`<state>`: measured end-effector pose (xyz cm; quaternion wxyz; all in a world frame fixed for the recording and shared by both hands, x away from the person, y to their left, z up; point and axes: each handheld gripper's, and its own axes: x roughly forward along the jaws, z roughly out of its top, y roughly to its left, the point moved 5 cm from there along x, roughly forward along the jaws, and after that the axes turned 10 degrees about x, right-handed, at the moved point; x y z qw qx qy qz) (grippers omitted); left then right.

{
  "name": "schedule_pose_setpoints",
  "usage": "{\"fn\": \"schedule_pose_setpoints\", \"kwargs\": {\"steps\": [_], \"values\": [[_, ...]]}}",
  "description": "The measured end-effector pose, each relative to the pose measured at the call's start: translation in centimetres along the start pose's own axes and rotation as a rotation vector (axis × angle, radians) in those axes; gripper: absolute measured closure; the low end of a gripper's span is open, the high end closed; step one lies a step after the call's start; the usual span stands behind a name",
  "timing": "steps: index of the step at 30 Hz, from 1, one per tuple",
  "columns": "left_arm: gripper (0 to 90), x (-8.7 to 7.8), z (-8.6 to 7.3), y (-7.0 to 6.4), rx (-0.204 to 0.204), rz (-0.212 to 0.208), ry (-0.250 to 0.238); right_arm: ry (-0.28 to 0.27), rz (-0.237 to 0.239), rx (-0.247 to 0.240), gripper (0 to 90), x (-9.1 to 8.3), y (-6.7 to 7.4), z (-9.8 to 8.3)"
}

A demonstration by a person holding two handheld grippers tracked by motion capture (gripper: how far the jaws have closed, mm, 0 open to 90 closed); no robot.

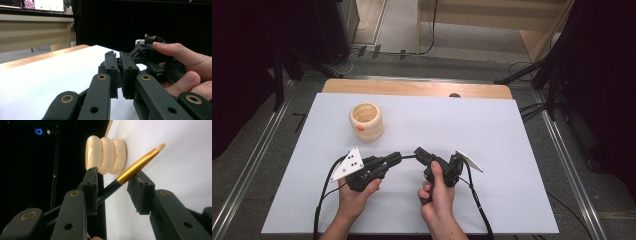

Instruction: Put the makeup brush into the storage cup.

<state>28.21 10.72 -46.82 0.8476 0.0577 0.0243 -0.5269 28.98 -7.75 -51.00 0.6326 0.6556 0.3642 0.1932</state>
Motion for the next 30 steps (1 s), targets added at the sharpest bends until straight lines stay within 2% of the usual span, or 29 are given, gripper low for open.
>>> {"fn": "schedule_pose_setpoints", "kwargs": {"steps": [7, 10, 11, 12, 13, 14, 18, 22, 26, 27, 28, 30], "values": [[86.5, 0.1, -0.1, -0.1, 0.003, -0.011, 0.014, 0.0, 0.017, -0.013, 65.9, -0.2, 0.1, 0.2], [86.2, 0.0, -0.3, 0.0, -0.016, -0.02, 0.033, 0.002, 0.039, -0.01, 69.7, -0.2, 0.3, 0.3], [84.9, 0.0, -0.4, 0.1, -0.032, -0.04, 0.041, 0.005, 0.054, -0.006, 72.0, -0.3, 0.4, 0.4], [80.4, 0.1, -0.6, 0.2, -0.055, -0.057, 0.044, 0.007, 0.074, -0.009, 81.7, -0.4, 0.6, 0.5], [70.7, 0.1, -0.7, 0.3, -0.063, -0.057, 0.052, 0.006, 0.069, -0.023, 84.0, -0.5, 0.7, 0.6], [63.2, 0.1, -0.8, 0.4, -0.062, -0.053, 0.062, -0.004, 0.088, -0.042, 84.1, -0.5, 0.9, 0.8], [55.1, 0.1, -0.9, 0.5, -0.072, -0.056, 0.068, -0.024, 0.082, -0.141, 84.2, -1.1, 1.5, 1.0], [52.3, 0.3, -1.1, 0.4, -0.083, -0.062, 0.082, -0.042, 0.047, -0.241, 84.1, -1.5, 1.8, 1.0], [52.2, 0.5, -1.2, 0.2, -0.096, -0.075, 0.093, -0.066, 0.019, -0.319, 84.2, -1.8, 2.0, 1.1], [52.2, 0.5, -1.2, 0.2, -0.096, -0.075, 0.093, -0.066, 0.019, -0.319, 84.2, -1.8, 2.0, 1.1], [52.2, 0.6, -1.4, 0.2, -0.098, -0.076, 0.106, -0.071, 0.009, -0.366, 84.2, -2.0, 2.3, 1.0], [52.2, 0.8, -1.5, 0.1, -0.097, -0.077, 0.115, -0.082, -0.006, -0.422, 84.1, -2.1, 2.6, 0.9]]}}
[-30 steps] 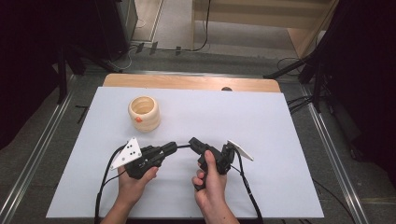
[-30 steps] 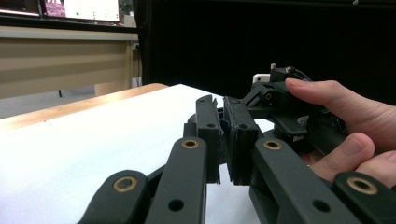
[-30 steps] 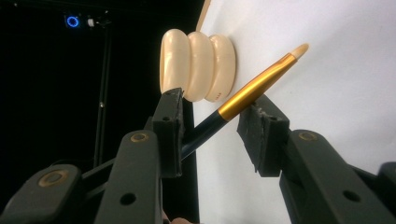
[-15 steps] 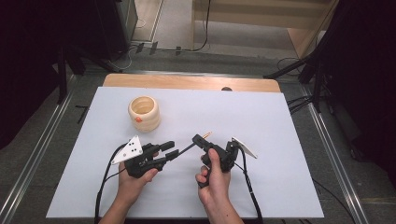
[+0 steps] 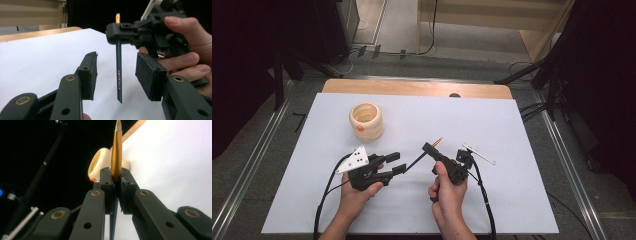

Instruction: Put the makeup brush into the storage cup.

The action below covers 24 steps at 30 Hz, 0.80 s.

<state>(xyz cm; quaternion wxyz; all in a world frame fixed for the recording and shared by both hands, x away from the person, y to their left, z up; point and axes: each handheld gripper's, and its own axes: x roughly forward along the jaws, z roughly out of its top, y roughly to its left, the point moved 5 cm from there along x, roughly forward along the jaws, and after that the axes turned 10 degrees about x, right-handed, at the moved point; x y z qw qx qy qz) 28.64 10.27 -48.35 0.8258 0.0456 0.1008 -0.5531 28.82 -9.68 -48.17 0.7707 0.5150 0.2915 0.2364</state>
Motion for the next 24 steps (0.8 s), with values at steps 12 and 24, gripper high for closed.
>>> {"fn": "schedule_pose_setpoints", "kwargs": {"steps": [12, 24], "values": [[53.5, 0.6, -0.2, -0.3, 0.007, 0.002, 0.056, 0.024, -0.049, -0.3, 84.1, 0.2, 2.3, -0.8], [57.5, 1.3, -0.2, -1.0, 0.026, -0.004, 0.099, 0.131, -0.069, -0.532, 84.1, 1.3, 4.1, -2.2]]}}
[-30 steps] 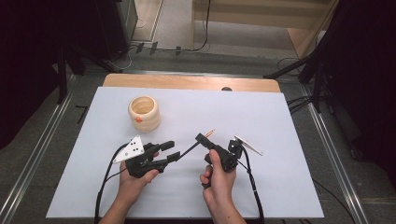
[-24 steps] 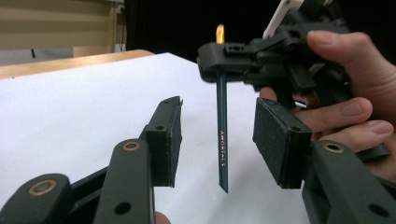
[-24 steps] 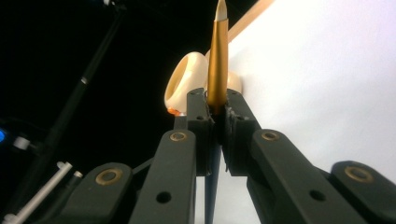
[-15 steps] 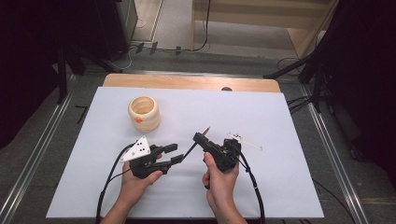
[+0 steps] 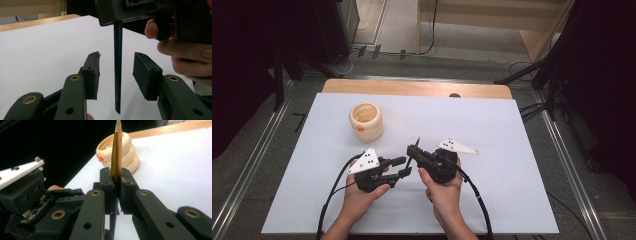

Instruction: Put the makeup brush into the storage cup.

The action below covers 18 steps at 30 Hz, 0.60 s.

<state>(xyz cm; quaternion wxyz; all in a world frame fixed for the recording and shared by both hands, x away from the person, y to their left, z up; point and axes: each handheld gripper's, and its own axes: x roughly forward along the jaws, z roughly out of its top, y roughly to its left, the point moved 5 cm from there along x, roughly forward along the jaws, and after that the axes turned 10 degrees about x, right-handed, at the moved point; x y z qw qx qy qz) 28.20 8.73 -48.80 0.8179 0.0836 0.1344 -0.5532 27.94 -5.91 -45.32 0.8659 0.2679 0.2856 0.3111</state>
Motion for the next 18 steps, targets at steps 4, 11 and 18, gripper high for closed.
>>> {"fn": "schedule_pose_setpoints", "kwargs": {"steps": [4, 11, 18], "values": [[59.8, 0.1, 0.0, -0.1, 0.004, -0.002, 0.011, 0.018, -0.009, -0.069, 84.1, 0.3, 0.6, -0.2], [66.6, 0.3, 0.1, -0.2, -0.009, -0.009, 0.016, 0.042, -0.016, -0.144, 84.1, 0.7, 1.3, -0.6], [74.6, 0.2, 0.1, -0.2, -0.024, -0.022, 0.01, 0.059, -0.014, -0.197, 84.1, 1.0, 1.8, -0.9]]}}
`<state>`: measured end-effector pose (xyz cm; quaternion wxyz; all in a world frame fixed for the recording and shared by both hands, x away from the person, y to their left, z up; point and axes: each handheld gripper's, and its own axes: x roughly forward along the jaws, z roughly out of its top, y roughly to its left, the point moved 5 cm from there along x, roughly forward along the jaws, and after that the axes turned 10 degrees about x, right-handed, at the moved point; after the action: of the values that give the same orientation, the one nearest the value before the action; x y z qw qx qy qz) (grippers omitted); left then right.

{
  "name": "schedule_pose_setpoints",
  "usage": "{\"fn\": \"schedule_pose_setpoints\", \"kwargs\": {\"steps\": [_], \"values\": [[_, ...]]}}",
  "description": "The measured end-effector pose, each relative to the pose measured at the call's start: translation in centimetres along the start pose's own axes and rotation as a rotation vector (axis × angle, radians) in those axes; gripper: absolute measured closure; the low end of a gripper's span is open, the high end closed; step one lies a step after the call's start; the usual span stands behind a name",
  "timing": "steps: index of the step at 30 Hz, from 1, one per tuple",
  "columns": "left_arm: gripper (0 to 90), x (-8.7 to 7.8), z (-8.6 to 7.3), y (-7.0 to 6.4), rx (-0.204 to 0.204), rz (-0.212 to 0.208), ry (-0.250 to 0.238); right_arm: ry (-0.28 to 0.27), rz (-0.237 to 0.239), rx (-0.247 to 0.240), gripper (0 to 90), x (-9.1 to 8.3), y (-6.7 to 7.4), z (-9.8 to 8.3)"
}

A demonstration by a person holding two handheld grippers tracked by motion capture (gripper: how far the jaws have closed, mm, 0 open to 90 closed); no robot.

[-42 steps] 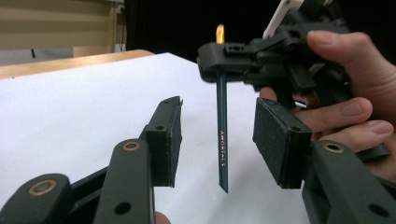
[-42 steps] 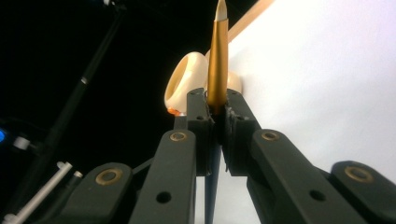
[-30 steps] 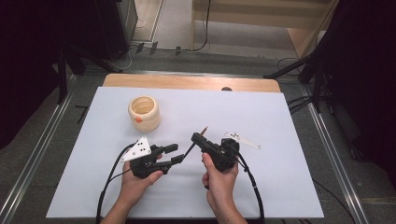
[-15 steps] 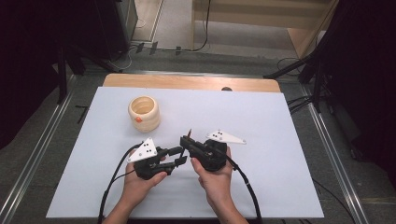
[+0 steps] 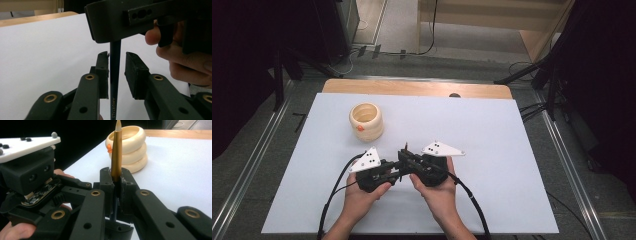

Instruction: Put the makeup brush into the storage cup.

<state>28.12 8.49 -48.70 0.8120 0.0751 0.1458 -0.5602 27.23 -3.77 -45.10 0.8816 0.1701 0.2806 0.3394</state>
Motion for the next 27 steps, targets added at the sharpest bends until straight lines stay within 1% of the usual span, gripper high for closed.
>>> {"fn": "schedule_pose_setpoints", "kwargs": {"steps": [2, 3, 4, 6, 7, 8, 9, 10, 11, 12, 14, 15, 19, 20, 21, 22, 23, 25, 26, 27], "values": [[78.5, 0.0, 0.0, 0.0, -0.008, -0.003, 0.003, 0.002, 0.002, -0.011, 84.0, 0.1, 0.0, 0.0], [82.3, 0.0, -0.1, 0.1, -0.009, 0.001, 0.008, 0.004, 0.004, -0.01, 84.0, 0.1, 0.1, 0.0], [83.4, -0.1, -0.1, 0.1, -0.011, 0.007, 0.01, 0.005, 0.008, -0.01, 83.8, 0.1, 0.1, 0.0], [84.3, -0.2, 0.0, 0.2, -0.016, -0.004, 0.001, 0.002, 0.012, -0.021, 81.7, 0.0, 0.1, 0.0], [84.3, -0.2, 0.0, 0.2, -0.007, 0.001, 0.0, -0.002, 0.012, -0.025, 76.7, 0.0, 0.0, 0.1], [84.4, -0.2, 0.1, 0.2, -0.007, 0.0, -0.002, -0.001, 0.014, -0.02, 72.3, -0.1, 0.0, 0.2], [84.4, -0.3, 0.1, 0.2, -0.007, 0.0, -0.002, -0.006, 0.028, -0.006, 68.3, -0.1, -0.1, 0.3], [84.4, -0.3, 0.1, 0.2, -0.008, 0.003, -0.002, -0.012, 0.045, 0.006, 62.8, -0.2, -0.2, 0.5], [84.4, -0.3, 0.1, 0.2, -0.01, 0.006, -0.003, -0.021, 0.044, 0.006, 55.8, -0.4, -0.3, 0.7], [84.5, -0.3, 0.1, 0.3, -0.009, 0.009, -0.004, -0.032, 0.033, 0.002, 51.3, -0.6, -0.4, 0.8], [84.5, -0.4, 0.1, 0.4, -0.012, 0.019, -0.007, -0.035, 0.04, -0.005, 42.2, -0.9, -0.6, 1.1], [84.4, -0.5, 0.0, 0.5, -0.014, 0.023, -0.006, -0.039, 0.035, -0.006, 38.8, -1.1, -0.7, 1.2], [84.5, -0.6, -0.1, 1.0, -0.022, 0.032, -0.004, -0.074, 0.017, -0.04, 23.6, -2.1, -1.1, 1.6], [84.5, -0.6, -0.1, 1.0, -0.022, 0.032, -0.004, -0.074, 0.017, -0.04, 23.6, -2.1, -1.1, 1.6], [84.5, -0.7, -0.1, 1.1, -0.025, 0.036, -0.01, -0.089, 0.007, -0.05, 17.3, -2.6, -1.4, 1.8], [84.5, -0.8, -0.1, 1.2, -0.022, 0.041, -0.006, -0.094, 0.007, -0.051, 15.4, -2.9, -1.6, 1.9], [84.5, -0.8, 0.0, 1.2, -0.031, 0.045, -0.015, -0.099, 0.009, -0.058, 14.5, -3.1, -1.8, 2.0], [84.5, -1.0, 0.0, 1.4, -0.028, 0.054, -0.018, -0.106, 0.008, -0.079, 12.3, -3.6, -2.1, 1.9], [84.5, -1.1, 0.0, 1.5, -0.025, 0.058, -0.019, -0.106, 0.007, -0.096, 9.8, -3.9, -2.3, 1.9], [84.6, -1.2, 0.0, 1.6, -0.029, 0.064, -0.023, -0.105, 0.006, -0.104, 8.6, -4.1, -2.6, 1.8]]}}
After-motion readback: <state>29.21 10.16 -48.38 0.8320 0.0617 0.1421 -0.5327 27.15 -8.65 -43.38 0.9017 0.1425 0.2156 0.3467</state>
